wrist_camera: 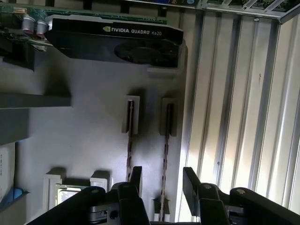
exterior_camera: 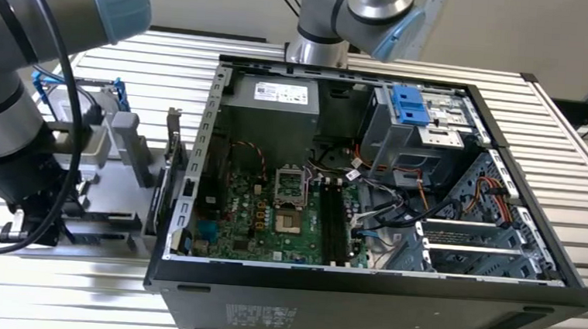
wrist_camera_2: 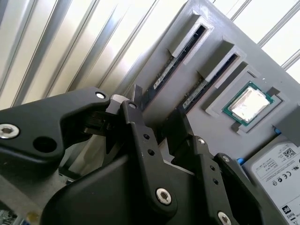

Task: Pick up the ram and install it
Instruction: 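Pick up the ram and move it above insertion slot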

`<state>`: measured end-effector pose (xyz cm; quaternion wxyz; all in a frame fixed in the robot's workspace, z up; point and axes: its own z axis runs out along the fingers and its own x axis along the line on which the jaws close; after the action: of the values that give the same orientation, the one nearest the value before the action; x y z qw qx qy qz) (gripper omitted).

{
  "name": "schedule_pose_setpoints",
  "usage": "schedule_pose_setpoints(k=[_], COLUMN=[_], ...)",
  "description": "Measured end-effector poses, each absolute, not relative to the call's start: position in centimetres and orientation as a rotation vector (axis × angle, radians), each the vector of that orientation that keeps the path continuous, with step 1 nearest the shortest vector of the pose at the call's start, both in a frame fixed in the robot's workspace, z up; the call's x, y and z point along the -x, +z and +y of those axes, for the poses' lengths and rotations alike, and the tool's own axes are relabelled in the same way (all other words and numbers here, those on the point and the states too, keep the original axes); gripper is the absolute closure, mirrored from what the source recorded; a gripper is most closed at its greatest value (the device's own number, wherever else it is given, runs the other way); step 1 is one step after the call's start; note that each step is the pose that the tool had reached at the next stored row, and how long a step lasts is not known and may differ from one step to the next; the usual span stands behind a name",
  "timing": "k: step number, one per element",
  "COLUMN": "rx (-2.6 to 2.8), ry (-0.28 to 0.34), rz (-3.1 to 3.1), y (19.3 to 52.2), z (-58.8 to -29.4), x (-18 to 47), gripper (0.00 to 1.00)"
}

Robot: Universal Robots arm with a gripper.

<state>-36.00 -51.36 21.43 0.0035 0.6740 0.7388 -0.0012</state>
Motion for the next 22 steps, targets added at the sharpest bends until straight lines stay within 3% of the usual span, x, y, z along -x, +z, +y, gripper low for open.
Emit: schedule_pose_setpoints(k=[22], rx=[-2.115], ry=[-0.009], rz=[2.318], y=[19.5], z=[-51.4], x=[36.1], gripper=[0.00])
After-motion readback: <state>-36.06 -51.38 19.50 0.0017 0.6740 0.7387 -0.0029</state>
